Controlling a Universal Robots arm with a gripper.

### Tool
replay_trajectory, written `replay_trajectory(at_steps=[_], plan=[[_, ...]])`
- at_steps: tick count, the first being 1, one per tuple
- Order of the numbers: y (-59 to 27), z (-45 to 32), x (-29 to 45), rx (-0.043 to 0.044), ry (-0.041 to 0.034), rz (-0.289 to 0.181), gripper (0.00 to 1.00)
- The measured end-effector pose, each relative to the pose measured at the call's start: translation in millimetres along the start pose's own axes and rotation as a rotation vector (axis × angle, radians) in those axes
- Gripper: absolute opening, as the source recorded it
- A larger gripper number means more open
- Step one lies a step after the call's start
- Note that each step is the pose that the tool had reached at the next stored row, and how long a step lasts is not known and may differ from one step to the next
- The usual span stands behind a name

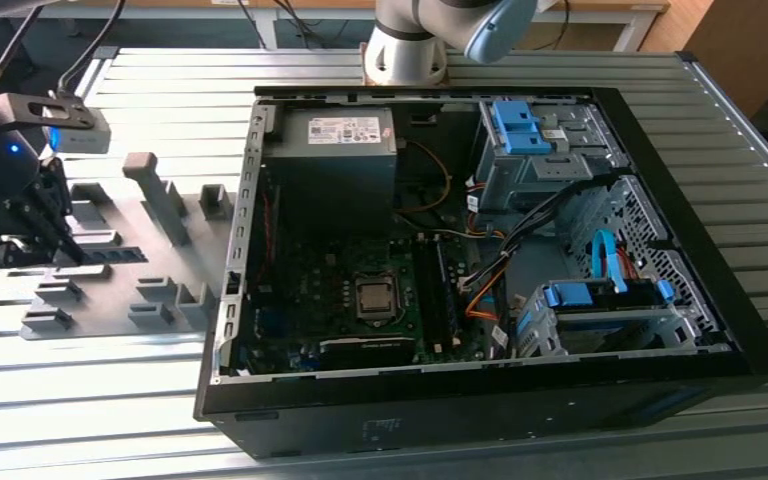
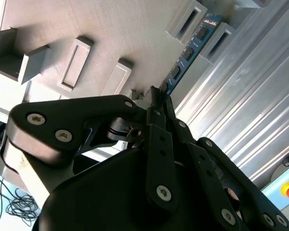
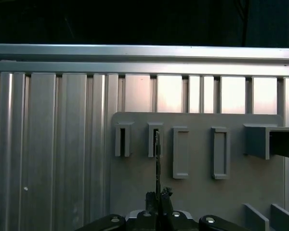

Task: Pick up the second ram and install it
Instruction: 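Pick up the second ram and move it above second insertion slot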

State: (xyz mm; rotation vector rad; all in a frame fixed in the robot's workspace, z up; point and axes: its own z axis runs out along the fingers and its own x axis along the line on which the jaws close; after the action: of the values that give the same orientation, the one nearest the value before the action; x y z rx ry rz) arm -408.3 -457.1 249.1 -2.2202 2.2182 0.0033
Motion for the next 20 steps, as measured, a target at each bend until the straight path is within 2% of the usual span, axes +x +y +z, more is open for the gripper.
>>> replay_trajectory(at_steps=[7, 9, 20], plan=[[0.0, -0.3, 0.0, 0.0000, -0.0009, 0.000, 0.14], [0.0, -3.4, 0.0, -0.0002, -0.0008, 0.000, 0.14], [0.0, -36.1, -0.1, -0.0001, -0.0008, 0.000, 0.14]])
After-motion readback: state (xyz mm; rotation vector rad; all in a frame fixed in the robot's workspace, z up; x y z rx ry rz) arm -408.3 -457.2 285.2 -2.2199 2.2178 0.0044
